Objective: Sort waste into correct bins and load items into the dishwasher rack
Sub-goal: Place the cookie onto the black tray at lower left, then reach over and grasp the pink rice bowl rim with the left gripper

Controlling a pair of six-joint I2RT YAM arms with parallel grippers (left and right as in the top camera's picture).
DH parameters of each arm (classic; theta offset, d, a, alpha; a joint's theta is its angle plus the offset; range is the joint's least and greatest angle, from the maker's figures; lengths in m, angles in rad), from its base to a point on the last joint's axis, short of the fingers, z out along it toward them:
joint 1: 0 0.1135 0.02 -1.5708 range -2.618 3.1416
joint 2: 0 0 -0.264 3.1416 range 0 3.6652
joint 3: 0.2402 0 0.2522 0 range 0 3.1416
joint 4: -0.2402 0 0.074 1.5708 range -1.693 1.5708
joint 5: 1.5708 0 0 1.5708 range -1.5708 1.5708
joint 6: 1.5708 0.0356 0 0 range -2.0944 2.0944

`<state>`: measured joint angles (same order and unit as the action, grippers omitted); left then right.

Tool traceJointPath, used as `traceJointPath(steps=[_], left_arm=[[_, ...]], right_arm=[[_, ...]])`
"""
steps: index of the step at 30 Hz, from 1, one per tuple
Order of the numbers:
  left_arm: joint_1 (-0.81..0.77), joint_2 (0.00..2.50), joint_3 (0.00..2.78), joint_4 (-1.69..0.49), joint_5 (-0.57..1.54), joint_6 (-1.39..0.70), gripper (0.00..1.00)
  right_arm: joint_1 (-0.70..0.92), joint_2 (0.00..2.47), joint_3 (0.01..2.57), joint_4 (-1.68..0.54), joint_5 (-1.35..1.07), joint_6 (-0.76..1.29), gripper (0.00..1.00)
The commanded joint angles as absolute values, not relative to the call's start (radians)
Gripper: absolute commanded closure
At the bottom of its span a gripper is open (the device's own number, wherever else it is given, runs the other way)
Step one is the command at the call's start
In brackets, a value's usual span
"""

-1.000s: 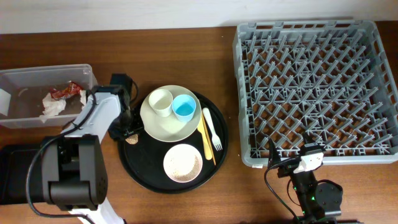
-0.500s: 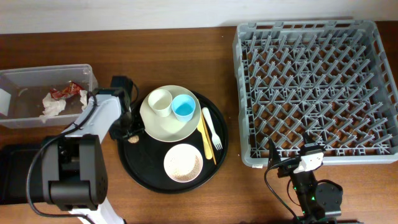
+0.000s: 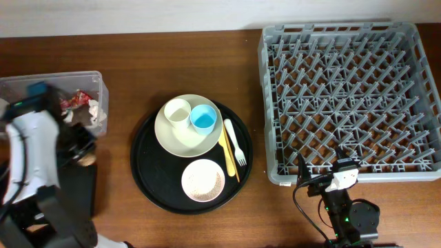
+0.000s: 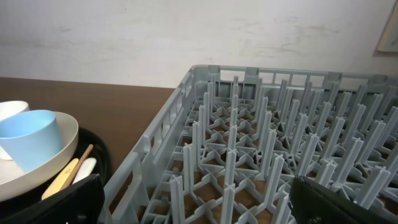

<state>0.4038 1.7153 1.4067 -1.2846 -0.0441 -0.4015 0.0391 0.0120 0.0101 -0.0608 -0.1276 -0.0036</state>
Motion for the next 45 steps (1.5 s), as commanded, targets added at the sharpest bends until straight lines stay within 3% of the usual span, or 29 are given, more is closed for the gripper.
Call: traceJointPath(steps=[1, 8, 13, 17, 21, 25, 26, 28, 29, 37, 40, 45], left_arm=[[0.519, 1.69, 1.426, -1.311, -0.049, -0.368, 0.68], [0.761, 1.69, 1.422, -1.267, -0.117, -0.408, 0.68], [0.897, 1.69, 1.302, -1.1, -0.116, -0.429, 0.67], [0.926, 1.691, 1.204, -0.944, -0.087, -0.445, 0.63], [0.926, 1.709, 1.094, -0.781, -0.087, -0.457, 0.69], [0.926, 1.78, 1.07, -0.735, -0.086, -0.46, 0.68], [0.926, 1.784, 1.07, -0.732, -0.083, -0.46, 0.62], [0.926, 1.784, 1.07, -0.71, -0.026, -0.459, 0.33], [0.926, 1.784, 1.071, -0.707, -0.001, -0.459, 0.28], [0.923, 1.583, 1.215, -0.848, 0.181, -0.434, 0.26], [0.881, 1.487, 1.215, -0.918, 0.313, -0.433, 0.26], [0.452, 1.394, 1.215, -1.077, 0.378, -0.319, 0.27]], right_arm=[[0.038, 0.006, 0.006, -0.068, -0.119, -0.004, 0.02], [0.038, 0.006, 0.006, -0.068, -0.119, -0.004, 0.02], [0.038, 0.006, 0.006, -0.068, -0.119, -0.004, 0.02], [0.038, 0.006, 0.006, -0.068, -0.119, -0.004, 0.01], [0.038, 0.006, 0.006, -0.068, -0.119, -0.004, 0.02], [0.038, 0.006, 0.006, -0.068, -0.119, -0.004, 0.01], [0.038, 0.006, 0.006, -0.068, -0.119, -0.004, 0.02], [0.038, 0.006, 0.006, -0.068, -0.119, -0.004, 0.01], [0.038, 0.006, 0.006, -0.068, -0.119, -0.004, 0.02], [0.038, 0.006, 0.006, -0.068, -0.119, -0.004, 0.02], [0.038, 0.006, 0.006, -0.068, -0.119, -0.004, 0.02], [0.038, 0.006, 0.006, -0.068, -0.119, -0.004, 0.02]])
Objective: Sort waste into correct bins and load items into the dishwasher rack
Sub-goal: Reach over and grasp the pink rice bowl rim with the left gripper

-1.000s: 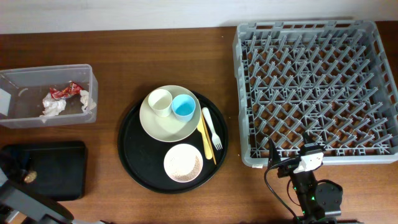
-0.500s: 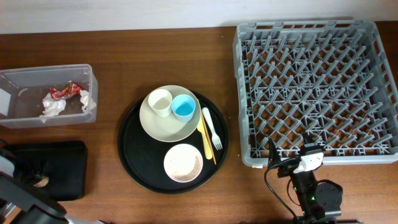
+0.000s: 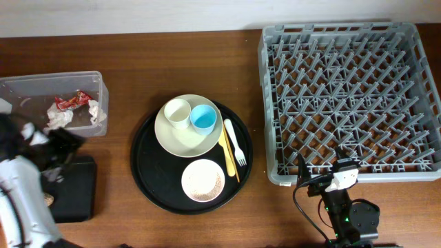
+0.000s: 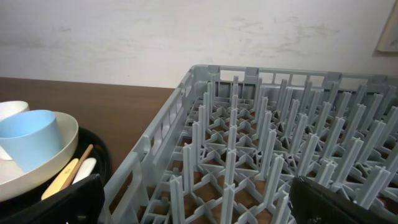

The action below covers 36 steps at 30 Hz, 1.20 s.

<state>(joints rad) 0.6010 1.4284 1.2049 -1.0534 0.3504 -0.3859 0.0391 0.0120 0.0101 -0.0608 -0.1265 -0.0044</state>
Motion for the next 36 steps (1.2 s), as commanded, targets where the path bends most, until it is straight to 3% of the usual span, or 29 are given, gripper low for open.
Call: traceJointPath(steps=[1, 6, 9, 10, 14, 23, 26, 28, 36], left_arm=[[0.353, 1.394, 1.213, -1.086, 0.37, -0.316, 0.28], [-0.162, 1.395, 1.193, -1.146, 0.213, -0.321, 0.41], [-0.356, 1.395, 1.107, -1.074, 0.212, -0.404, 0.44], [-0.435, 1.395, 1.064, -0.991, 0.212, -0.451, 0.52], [-0.616, 1.436, 1.035, -0.85, 0.14, -0.538, 0.59], [-0.737, 1.55, 1.105, -0.888, 0.007, -0.564, 0.64], [-0.737, 1.55, 1.478, -1.165, -0.146, -0.518, 0.63], [-0.738, 1.556, 1.665, -1.229, -0.147, -0.495, 0.59], [-0.857, 1.921, 1.669, -1.246, -0.181, -0.538, 0.56]], right_arm=[[0.038, 0.006, 0.006, -0.068, -0.119, -0.004, 0.01], [0.038, 0.006, 0.006, -0.068, -0.119, -0.004, 0.02], [0.038, 0.006, 0.006, -0.068, -0.119, -0.004, 0.02], [0.038, 0.006, 0.006, -0.068, -0.119, -0.004, 0.02], [0.038, 0.006, 0.006, -0.068, -0.119, -0.004, 0.01], [0.038, 0.006, 0.006, -0.068, -0.119, -0.004, 0.02], [0.038, 0.006, 0.006, -0.068, -0.119, -0.004, 0.01], [0.038, 0.006, 0.006, -0.068, -0.119, -0.004, 0.02], [0.038, 0.006, 0.006, -0.068, -0.119, -0.004, 0.01]])
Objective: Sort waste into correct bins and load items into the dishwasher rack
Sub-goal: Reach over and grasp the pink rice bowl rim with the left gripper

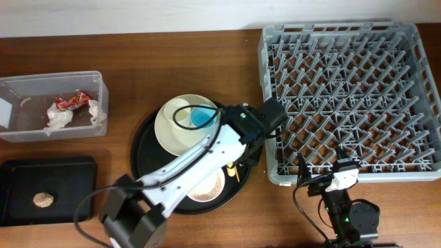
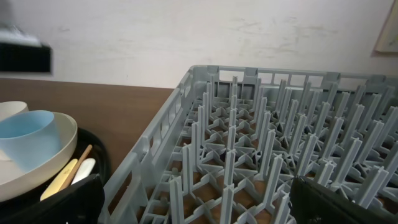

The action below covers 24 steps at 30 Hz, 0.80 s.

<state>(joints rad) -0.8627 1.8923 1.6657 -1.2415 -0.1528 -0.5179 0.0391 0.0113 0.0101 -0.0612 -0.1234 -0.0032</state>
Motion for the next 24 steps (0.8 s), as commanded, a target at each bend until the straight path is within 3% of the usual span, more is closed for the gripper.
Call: traceJointPath(steps=[1, 4, 5, 7, 9, 10, 11, 12, 14, 15, 20, 21, 24], left_arm=[[-0.855, 1.926, 1.669, -1.251, -0.192, -0.538, 0.56], [-0.854, 1.923, 1.669, -1.33, -0.242, -0.583, 0.6], [-0.854, 1.923, 1.669, -1.412, -0.341, -0.683, 0.62], [-0.852, 1.923, 1.669, -1.425, -0.313, -0.693, 0.52], [-0.848, 1.923, 1.669, -1.406, -0.221, -0.692, 0.5], [-0.848, 1.923, 1.669, -1.392, -0.197, -0.692, 0.42], [-0.848, 1.923, 1.669, -1.387, -0.194, -0.692, 0.21], [-0.848, 1.923, 1.669, -1.389, -0.194, -0.692, 0.2], [-0.848, 1.923, 1.669, -1.389, -0.194, -0.722, 0.51], [-0.851, 1.923, 1.669, -1.391, -0.195, -0.759, 0.58], [-0.866, 1.923, 1.66, -1.441, -0.195, -0.825, 0.62], [-0.873, 1.923, 1.637, -1.426, -0.195, -0.826, 0.67], [-0.883, 1.923, 1.526, -1.32, -0.194, -0.826, 0.66]], right_arm=[[0.038, 0.006, 0.006, -0.068, -0.119, -0.004, 0.02], [0.038, 0.006, 0.006, -0.068, -0.119, -0.004, 0.02], [0.038, 0.006, 0.006, -0.068, -0.119, -0.004, 0.02], [0.038, 0.006, 0.006, -0.068, -0.119, -0.004, 0.02], [0.038, 0.006, 0.006, -0.068, -0.119, -0.004, 0.02], [0.038, 0.006, 0.006, -0.068, -0.119, -0.004, 0.02], [0.038, 0.006, 0.006, -0.068, -0.119, -0.004, 0.02], [0.038, 0.006, 0.006, -0.068, -0.119, -0.004, 0.02], [0.038, 0.006, 0.006, -0.068, -0.119, -0.004, 0.02], [0.038, 0.006, 0.006, -0.068, -0.119, -0.004, 0.02], [0.038, 0.006, 0.006, -0.068, -0.119, -0.004, 0.02], [0.038, 0.006, 0.006, -0.068, -0.119, -0.004, 0.02], [0.038, 0.006, 0.006, -0.068, -0.119, -0.004, 0.01]])
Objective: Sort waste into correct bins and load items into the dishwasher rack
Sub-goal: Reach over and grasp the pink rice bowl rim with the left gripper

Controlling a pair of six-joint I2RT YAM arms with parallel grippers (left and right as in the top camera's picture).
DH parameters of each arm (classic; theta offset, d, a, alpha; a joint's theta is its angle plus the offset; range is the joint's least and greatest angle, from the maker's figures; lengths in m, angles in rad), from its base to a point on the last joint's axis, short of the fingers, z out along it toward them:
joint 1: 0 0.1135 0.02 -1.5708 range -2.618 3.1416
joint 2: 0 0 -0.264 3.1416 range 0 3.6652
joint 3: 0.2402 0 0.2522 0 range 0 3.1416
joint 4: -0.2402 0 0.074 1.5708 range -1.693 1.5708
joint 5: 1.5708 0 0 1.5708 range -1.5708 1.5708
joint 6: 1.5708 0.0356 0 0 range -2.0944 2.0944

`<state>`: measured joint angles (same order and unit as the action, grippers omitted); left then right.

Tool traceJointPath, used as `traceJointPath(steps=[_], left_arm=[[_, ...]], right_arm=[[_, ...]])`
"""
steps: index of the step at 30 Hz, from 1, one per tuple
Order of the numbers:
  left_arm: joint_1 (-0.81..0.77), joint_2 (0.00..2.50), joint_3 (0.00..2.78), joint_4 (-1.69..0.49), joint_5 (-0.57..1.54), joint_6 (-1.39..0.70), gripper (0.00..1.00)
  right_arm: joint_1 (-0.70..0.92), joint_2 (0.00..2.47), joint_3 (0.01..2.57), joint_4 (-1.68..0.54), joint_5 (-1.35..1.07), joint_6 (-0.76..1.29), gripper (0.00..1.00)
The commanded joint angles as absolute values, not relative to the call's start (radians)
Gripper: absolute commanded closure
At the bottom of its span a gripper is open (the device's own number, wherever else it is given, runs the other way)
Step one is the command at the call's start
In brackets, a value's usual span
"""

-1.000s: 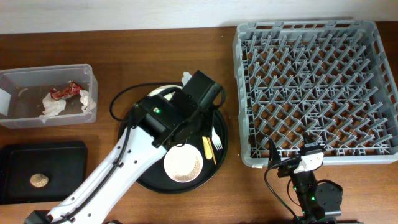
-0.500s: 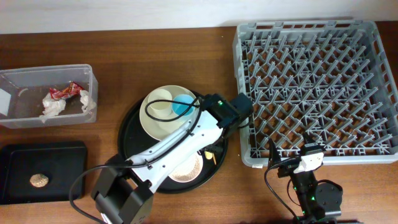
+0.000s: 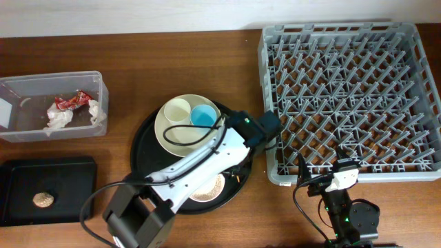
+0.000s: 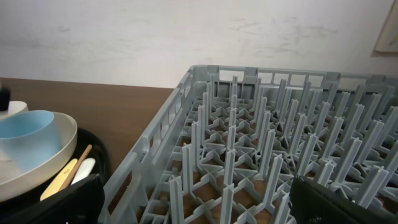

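A black tray (image 3: pixel 147 165) holds a cream plate (image 3: pixel 172 134) with a cream cup (image 3: pixel 179 110) and a blue cup (image 3: pixel 202 116), and a small speckled bowl (image 3: pixel 207 189) half under my left arm. The left gripper (image 3: pixel 264 127) is over the tray's right edge, next to the grey dishwasher rack (image 3: pixel 264 83); its jaws cannot be made out. It hides the cutlery from overhead. The right wrist view shows a white fork (image 4: pixel 84 169) and a wooden chopstick (image 4: pixel 65 174) on the tray. My right gripper (image 4: pixel 199 208) rests open at the rack's front edge.
At the far left, a clear bin (image 3: pixel 52 77) holds crumpled wrappers (image 3: pixel 69 103). In front of it a black bin (image 3: pixel 69 180) holds a brown scrap (image 3: pixel 41 199). The rack's upright tines (image 4: pixel 249 155) fill the right half of the table.
My left gripper has shifted a little toward the table's front, from beside the rack's left wall to the tray's right edge. The right arm has not moved.
My left arm was first at the far left between the two bins, with a brown scrap near its gripper. Then it stood over the black bin. Later the scrap lay in that bin and the arm reached across the tray, where it still is.
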<state>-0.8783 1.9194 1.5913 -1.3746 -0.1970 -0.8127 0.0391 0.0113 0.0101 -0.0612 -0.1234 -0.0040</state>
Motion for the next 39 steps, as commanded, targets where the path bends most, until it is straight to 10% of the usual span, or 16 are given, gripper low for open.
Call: traceJointPath(steps=[1, 39], left_arm=[[-0.883, 1.923, 1.496, -1.28, -0.195, -0.825, 0.66], [-0.86, 1.924, 1.295, -1.011, -0.099, -0.755, 0.83]], right_arm=[[0.038, 0.006, 0.006, -0.068, -0.119, -0.004, 0.02], [0.038, 0.006, 0.006, -0.068, -0.119, -0.004, 0.02]])
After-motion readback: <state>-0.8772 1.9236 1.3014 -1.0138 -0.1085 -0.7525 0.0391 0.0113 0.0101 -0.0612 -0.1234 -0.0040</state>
